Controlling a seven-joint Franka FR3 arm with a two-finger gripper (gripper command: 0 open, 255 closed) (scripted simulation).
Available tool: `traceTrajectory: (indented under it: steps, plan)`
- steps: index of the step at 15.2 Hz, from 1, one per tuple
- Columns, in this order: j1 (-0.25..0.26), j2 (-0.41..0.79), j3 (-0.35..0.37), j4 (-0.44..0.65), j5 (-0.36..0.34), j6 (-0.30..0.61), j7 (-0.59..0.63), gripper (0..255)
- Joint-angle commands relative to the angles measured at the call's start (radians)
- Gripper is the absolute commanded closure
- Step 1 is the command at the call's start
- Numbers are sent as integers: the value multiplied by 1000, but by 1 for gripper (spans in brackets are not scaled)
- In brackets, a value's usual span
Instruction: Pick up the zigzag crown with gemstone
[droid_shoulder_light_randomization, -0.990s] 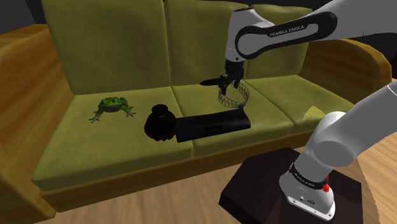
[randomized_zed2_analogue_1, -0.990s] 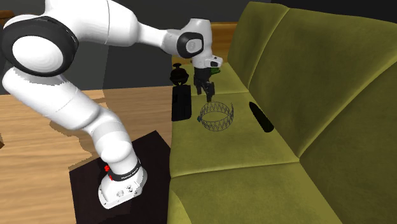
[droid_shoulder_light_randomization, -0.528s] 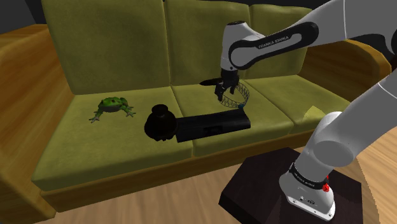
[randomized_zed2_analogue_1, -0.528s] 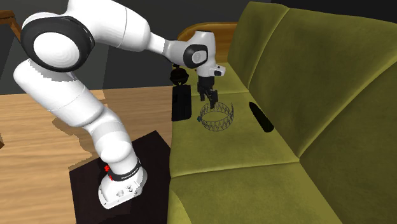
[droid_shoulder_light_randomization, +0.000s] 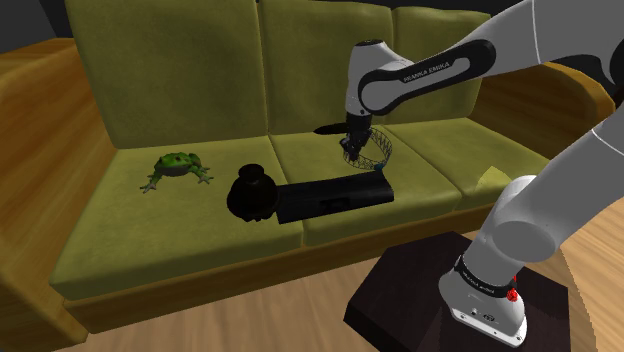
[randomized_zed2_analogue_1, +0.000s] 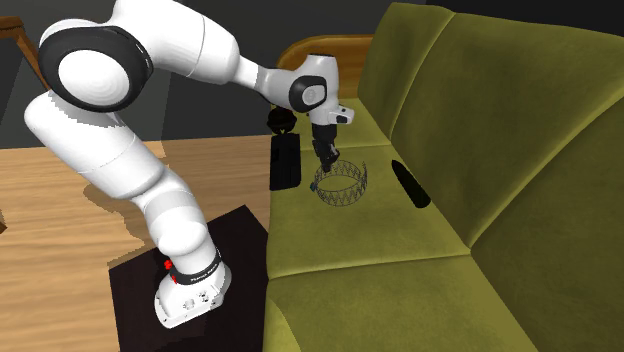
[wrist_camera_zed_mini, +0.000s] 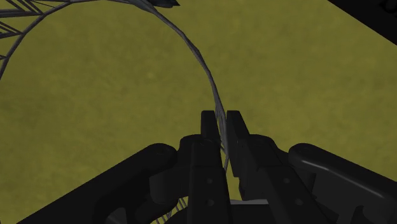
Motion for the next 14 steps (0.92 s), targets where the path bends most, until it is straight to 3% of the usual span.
traceTrajectory:
  steps: [1, 5, 14]
  plan:
    - [0, 0, 0, 0, 0, 0, 0, 255]
    - [0, 0, 0, -1, 0, 1, 0, 255]
    - [2, -39, 1, 86, 8, -125, -14, 255]
